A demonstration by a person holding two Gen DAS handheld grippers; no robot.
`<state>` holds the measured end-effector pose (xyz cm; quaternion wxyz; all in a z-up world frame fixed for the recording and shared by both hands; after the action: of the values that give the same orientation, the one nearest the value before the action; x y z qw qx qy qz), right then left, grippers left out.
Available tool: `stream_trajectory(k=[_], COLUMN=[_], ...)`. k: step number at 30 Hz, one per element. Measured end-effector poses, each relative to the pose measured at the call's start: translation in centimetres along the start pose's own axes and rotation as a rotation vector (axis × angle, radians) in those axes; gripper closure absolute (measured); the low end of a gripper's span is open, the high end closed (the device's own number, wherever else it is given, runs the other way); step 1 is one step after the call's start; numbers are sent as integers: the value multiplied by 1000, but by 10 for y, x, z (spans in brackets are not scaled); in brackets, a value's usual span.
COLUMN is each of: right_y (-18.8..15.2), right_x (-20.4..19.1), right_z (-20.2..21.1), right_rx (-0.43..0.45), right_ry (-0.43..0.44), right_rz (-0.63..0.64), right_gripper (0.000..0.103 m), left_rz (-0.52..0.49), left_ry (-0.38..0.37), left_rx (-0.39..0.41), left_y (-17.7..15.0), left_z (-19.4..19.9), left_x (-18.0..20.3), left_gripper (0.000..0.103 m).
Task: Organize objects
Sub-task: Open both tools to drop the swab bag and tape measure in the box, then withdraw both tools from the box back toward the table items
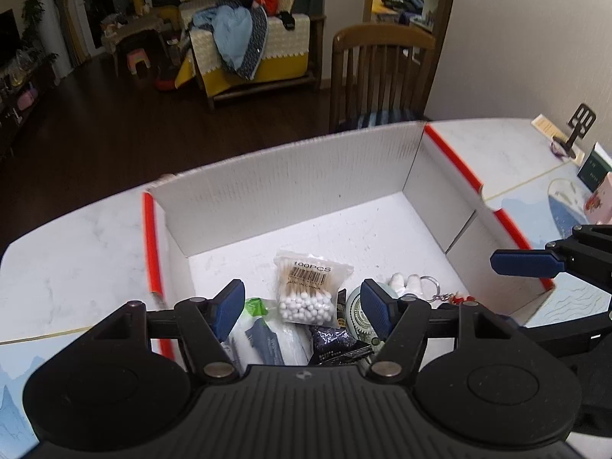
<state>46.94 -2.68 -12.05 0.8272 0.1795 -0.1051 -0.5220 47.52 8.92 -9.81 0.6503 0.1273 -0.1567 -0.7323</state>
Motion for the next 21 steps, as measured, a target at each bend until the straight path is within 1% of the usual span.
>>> stream_trajectory(k=[5,10,15,21], right_y=[-6,-15,-25,-41], right_x=[-3,-6,-6,-4], right_z=[28,58,81,100], right_rx=[42,92,131,164], right_ry=[24,60,82,96], right_rz=[6,12,11,-4], right_gripper=[46,45,43,42], left_rz=[7,-5,-17,10], left_ry=[8,-1,0,-34], left_rx=[57,100,122,136], left_y=[-6,-18,-35,-55], left_z=[31,58,76,95], left_x=[2,11,20,26], left_gripper=[37,37,37,37])
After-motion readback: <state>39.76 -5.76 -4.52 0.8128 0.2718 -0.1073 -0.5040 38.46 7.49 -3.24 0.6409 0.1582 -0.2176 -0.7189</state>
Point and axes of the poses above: each gripper's, at about its wrist camera, not at the fingertips, and z roughly against the way its jaws point, x to its right, y to its top, the point moved 10 cm from there along -z, roughly the way its jaws point, and after that the axes turned 13 degrees about -x, right-handed, at the moved point
